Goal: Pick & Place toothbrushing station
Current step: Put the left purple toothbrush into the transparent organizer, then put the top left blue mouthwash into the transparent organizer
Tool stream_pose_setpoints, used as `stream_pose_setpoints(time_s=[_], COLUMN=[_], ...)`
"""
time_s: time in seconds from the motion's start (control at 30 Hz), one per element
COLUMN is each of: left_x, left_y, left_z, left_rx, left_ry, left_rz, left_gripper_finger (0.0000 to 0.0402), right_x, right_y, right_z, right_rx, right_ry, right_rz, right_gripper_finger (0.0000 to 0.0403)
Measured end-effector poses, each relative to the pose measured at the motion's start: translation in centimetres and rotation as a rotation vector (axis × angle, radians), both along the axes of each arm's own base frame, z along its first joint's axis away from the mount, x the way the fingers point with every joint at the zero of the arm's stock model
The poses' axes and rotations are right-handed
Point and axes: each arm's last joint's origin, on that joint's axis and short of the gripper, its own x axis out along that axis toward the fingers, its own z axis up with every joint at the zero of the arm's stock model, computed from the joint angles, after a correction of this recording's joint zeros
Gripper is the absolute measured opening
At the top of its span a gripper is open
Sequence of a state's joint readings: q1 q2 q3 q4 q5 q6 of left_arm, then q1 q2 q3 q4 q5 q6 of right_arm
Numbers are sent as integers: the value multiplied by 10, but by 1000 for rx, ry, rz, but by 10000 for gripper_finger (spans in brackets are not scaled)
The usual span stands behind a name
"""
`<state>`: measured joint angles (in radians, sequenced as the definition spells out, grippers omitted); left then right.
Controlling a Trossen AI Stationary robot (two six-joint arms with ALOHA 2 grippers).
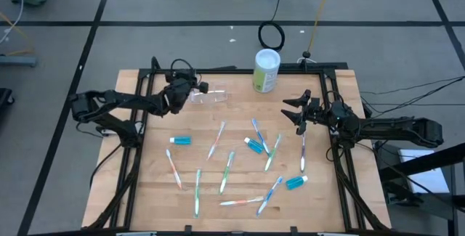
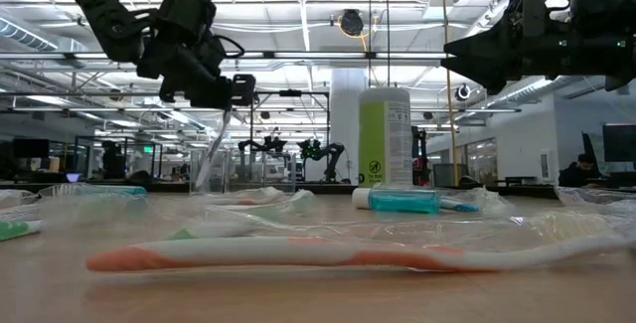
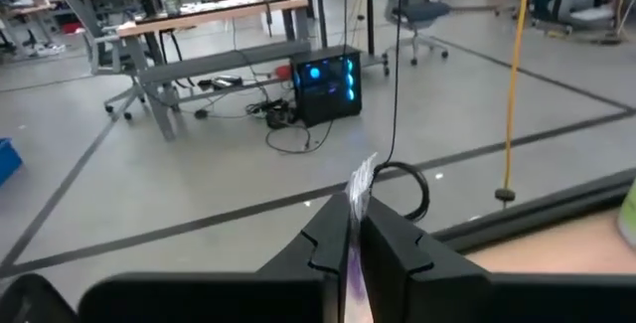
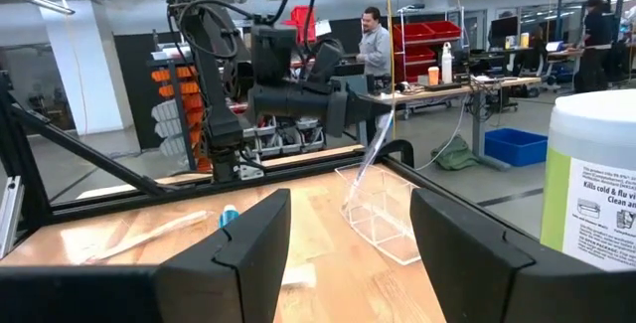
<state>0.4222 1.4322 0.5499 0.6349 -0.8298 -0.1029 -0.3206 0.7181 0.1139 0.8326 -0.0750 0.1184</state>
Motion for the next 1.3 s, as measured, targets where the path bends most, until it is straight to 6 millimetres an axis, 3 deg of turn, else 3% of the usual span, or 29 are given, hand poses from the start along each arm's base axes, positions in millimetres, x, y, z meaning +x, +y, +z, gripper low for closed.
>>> stream_pose_setpoints(time_s=[0.2, 0.47, 0.73, 0.9, 1.1, 1.2, 1.3], left_x=[4, 6, 6, 2, -20, -37, -48], left_y=[-10, -14, -17, -35, -64, -78, -87], left_z=[0, 2, -1, 19, 41, 38, 34], left_rx=[49, 83, 83, 98, -187, -410, -578], left_ry=[159, 229, 286, 359, 501, 586, 562], left_rz=[-58, -65, -79, -157, -458, -679, -779], left_gripper_finger=[26, 36, 144, 212, 252, 254, 247], right_x=[0, 0, 0, 0, 0, 0, 0], right_y=[0, 0, 0, 0, 0, 0, 0], right_z=[0, 0, 0, 0, -1, -1, -1], right_rx=[0, 0, 0, 1, 2, 3, 4], right_ry=[0, 0, 0, 1, 8, 10, 15], right_rz=[0, 0, 0, 0, 0, 2, 4], right_gripper_finger=[201, 201, 201, 201, 201, 201, 201])
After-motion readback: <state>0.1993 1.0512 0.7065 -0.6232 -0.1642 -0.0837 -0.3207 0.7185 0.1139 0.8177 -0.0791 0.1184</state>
